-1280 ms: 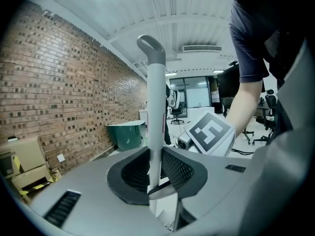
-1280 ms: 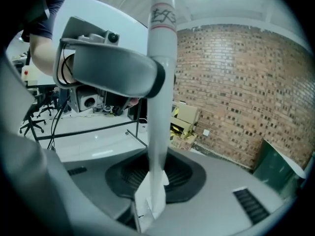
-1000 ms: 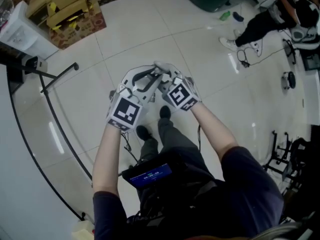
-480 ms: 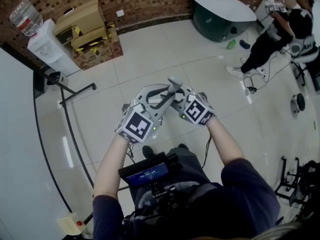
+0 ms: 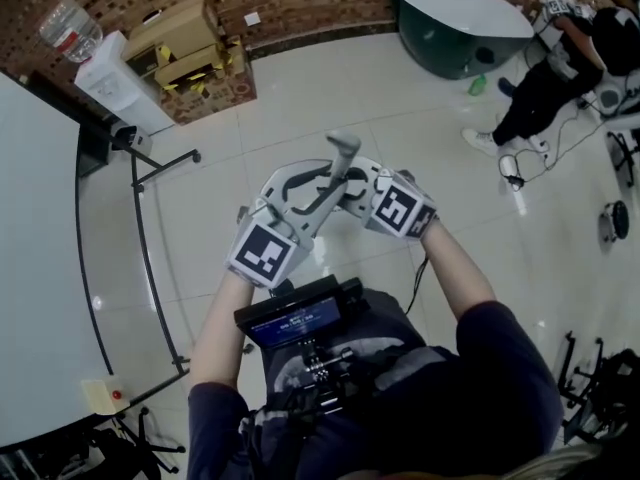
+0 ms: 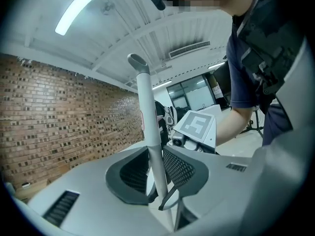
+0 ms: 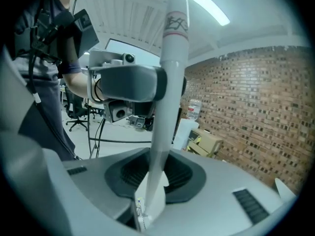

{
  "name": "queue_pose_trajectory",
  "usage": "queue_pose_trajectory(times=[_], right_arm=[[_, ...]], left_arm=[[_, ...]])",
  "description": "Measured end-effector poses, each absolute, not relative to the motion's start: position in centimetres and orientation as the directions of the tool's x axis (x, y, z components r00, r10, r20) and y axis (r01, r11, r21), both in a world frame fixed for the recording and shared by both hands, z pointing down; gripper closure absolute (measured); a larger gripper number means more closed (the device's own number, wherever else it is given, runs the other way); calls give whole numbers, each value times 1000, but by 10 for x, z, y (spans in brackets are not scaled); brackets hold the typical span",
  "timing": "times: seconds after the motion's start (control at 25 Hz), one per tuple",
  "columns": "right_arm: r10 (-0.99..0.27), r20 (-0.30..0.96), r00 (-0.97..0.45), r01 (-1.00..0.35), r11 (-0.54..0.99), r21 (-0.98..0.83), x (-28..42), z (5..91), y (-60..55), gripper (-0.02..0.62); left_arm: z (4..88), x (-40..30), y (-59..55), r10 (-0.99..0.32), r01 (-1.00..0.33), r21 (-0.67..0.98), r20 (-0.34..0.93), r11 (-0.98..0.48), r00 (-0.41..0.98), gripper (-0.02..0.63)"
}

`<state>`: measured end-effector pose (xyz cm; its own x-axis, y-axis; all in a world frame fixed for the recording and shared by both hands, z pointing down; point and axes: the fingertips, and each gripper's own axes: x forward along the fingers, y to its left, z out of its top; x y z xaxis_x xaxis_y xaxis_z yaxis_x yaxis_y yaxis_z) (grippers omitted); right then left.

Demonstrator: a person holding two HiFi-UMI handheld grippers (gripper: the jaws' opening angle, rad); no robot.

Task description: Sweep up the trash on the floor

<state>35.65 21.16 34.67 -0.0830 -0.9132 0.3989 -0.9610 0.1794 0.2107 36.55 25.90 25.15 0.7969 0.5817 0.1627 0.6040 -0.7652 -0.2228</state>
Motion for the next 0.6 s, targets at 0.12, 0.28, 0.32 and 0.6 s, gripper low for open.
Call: queue_pose_trajectory(times=[0.12, 0.28, 0.32, 0.6], right_arm=[[-905, 399, -148, -954, 238, 184, 348, 334, 235, 491], [-890, 362, -277, -918, 357, 175, 330, 325, 245, 491], [-882, 359, -305, -907, 385, 174, 327, 327, 245, 491], [-805, 336, -489, -819, 556, 141, 292, 328, 232, 494]], left_arm=[[243, 366, 283, 574, 595, -179, 157, -784, 803, 445], [233, 365, 294, 526, 545, -167, 150, -821, 837, 405], [229, 364, 293, 509, 526, -165, 135, -834, 850, 422], [226, 331, 265, 409, 421, -113, 112, -900, 905, 522]])
